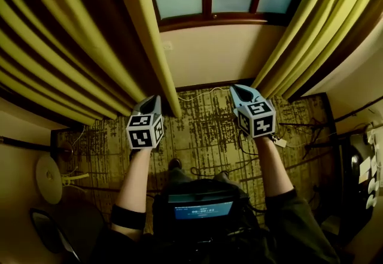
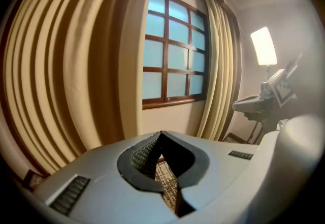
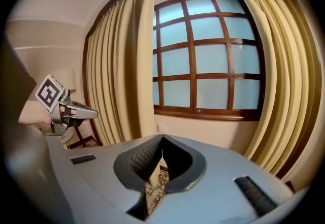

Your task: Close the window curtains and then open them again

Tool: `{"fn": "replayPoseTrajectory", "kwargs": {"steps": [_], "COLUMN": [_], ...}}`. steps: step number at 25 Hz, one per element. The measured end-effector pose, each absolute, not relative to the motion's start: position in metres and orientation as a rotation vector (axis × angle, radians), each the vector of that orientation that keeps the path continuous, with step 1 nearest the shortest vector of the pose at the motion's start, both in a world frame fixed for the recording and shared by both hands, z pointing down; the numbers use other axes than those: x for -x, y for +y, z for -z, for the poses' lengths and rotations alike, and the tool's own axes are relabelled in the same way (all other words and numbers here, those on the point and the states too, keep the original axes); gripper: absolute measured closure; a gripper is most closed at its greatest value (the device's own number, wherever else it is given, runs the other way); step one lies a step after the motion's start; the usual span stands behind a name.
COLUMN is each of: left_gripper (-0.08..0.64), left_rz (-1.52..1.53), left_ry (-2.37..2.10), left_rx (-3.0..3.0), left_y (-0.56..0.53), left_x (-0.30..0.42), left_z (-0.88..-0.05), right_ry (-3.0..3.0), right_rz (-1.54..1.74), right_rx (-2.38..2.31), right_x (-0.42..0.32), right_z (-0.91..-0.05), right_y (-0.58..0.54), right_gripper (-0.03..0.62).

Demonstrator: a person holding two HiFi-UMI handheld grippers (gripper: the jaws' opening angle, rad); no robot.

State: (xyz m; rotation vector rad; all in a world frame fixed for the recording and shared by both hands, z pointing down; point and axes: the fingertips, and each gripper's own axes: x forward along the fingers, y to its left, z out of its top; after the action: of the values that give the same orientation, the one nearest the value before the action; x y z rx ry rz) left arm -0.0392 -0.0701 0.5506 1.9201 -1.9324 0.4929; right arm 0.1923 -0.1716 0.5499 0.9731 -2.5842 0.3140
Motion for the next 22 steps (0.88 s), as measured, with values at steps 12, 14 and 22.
{"fn": "replayPoseTrajectory", "kwargs": {"steps": [12, 14, 22], "left_gripper": [0.572, 0.572, 0.572], "left_rz": [-0.59, -0.602, -0.624], "left_ry": [-1.715, -1.675, -1.579], "left_rx": [-2.125, -2.167, -2.288], "left_y": [-0.139, -0.15, -0.186], "left_x": [-0.099, -0.129, -0.224], "left_z": [-0.565, -0.565, -0.556], "right_ry": [-2.501, -2.484, -2.447], "right_rz": [-0.403, -0.418, -0.464], "right_rx": [-1.189, -1.239, -1.393], "right_x": [-0.325, -0.355, -0.443], "right_z": [-0.566, -0.567, -0.559], "right_y": [-0.204, -0.209, -0.225], "right_gripper": [0.583, 0.583, 0.583]}}
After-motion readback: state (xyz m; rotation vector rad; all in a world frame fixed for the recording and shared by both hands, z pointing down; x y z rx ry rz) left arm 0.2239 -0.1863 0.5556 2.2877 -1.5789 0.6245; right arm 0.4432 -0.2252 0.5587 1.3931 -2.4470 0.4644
